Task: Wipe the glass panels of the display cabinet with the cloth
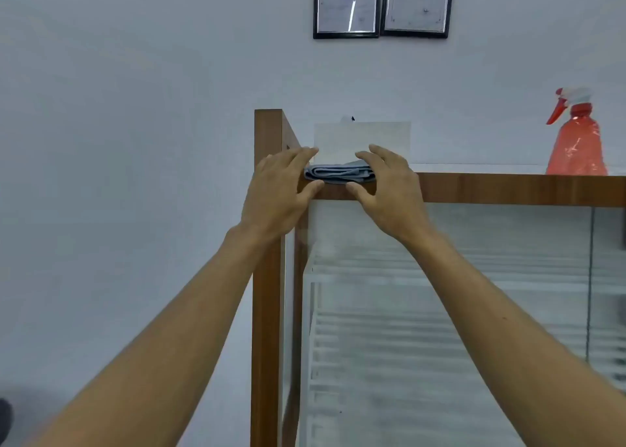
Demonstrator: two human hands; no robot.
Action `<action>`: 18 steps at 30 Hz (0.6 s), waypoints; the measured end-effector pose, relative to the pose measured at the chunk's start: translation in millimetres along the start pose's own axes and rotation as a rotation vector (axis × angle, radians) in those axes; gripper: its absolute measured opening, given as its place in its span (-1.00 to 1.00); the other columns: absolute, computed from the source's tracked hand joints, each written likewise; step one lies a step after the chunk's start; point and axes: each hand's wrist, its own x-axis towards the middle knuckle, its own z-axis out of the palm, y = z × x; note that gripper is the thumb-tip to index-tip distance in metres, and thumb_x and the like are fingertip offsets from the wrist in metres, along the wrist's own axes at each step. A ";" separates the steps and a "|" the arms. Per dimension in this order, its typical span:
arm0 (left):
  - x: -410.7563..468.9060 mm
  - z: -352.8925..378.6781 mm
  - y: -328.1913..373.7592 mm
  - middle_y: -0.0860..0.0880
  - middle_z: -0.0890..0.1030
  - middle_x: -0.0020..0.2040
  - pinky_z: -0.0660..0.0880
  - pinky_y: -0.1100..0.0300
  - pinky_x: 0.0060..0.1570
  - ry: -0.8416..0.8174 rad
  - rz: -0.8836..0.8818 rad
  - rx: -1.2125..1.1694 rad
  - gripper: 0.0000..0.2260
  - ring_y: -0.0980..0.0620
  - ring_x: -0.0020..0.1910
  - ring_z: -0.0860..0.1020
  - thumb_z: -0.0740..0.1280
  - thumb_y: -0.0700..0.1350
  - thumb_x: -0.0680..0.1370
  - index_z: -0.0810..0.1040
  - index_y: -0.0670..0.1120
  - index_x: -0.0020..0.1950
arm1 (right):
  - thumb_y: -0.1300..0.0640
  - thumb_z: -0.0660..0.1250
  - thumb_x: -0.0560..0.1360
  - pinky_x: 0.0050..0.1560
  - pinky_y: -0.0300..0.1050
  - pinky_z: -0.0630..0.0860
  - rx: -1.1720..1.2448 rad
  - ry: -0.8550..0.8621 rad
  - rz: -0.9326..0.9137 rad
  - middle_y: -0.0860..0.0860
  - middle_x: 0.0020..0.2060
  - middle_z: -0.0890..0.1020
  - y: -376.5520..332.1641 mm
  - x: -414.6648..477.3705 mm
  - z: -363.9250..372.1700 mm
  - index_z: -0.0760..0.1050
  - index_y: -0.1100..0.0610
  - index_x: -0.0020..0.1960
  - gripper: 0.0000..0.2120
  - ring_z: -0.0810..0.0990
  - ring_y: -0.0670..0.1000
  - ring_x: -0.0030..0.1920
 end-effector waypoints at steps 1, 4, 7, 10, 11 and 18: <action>1.8 4.5 -3.2 -0.04 0.49 0.45 0.16 -0.06 0.53 0.004 0.009 -0.004 -0.54 -0.06 0.45 0.40 0.32 0.06 0.64 0.41 -0.04 0.51 | -0.08 0.37 0.58 0.50 0.17 0.25 -0.017 0.005 -0.012 0.04 0.50 0.38 3.9 4.4 4.3 0.40 0.04 0.48 -0.48 0.31 0.06 0.50; 6.9 16.8 -10.7 0.00 0.54 0.38 0.08 -0.02 0.54 0.009 0.024 0.009 -0.58 -0.01 0.41 0.42 0.29 0.06 0.65 0.43 -0.01 0.49 | -0.13 0.34 0.58 0.49 0.26 0.22 -0.061 -0.039 -0.011 0.01 0.50 0.38 11.5 14.9 11.5 0.38 0.01 0.49 -0.48 0.33 0.06 0.50; 11.1 28.3 -17.6 -0.01 0.60 0.28 0.06 -0.01 0.53 0.048 0.038 0.001 -0.62 -0.01 0.35 0.47 0.30 0.02 0.65 0.49 -0.01 0.46 | -0.13 0.34 0.58 0.46 0.28 0.23 -0.090 -0.035 -0.041 -0.02 0.41 0.49 20.3 22.6 17.5 0.43 -0.01 0.44 -0.53 0.43 0.06 0.41; 11.7 38.7 -23.4 0.00 0.66 0.18 0.09 0.00 0.50 0.111 0.060 0.015 -0.65 -0.01 0.26 0.54 0.28 0.04 0.62 0.58 -0.01 0.37 | -0.14 0.35 0.57 0.38 0.25 0.31 -0.098 -0.011 -0.081 -0.06 0.20 0.64 27.6 26.2 21.4 0.55 -0.04 0.32 -0.63 0.56 0.04 0.23; 12.1 41.5 -25.3 0.01 0.67 0.14 0.11 0.00 0.49 0.131 0.061 0.014 -0.66 0.00 0.21 0.56 0.27 0.05 0.60 0.60 -0.01 0.33 | -0.14 0.36 0.57 0.32 0.24 0.36 -0.085 0.012 -0.101 -0.07 0.12 0.67 29.6 26.9 22.9 0.58 -0.05 0.28 -0.67 0.59 0.04 0.16; 17.1 42.1 -26.8 -0.01 0.70 0.03 0.26 0.16 0.34 0.239 0.094 -0.039 -0.78 -0.02 0.04 0.59 0.32 -0.07 0.60 0.68 -0.06 0.19 | -0.09 0.37 0.55 0.08 0.12 0.45 0.034 0.142 -0.195 -0.10 -0.11 0.68 29.8 23.5 21.8 0.64 -0.04 0.11 -0.79 0.61 0.01 -0.07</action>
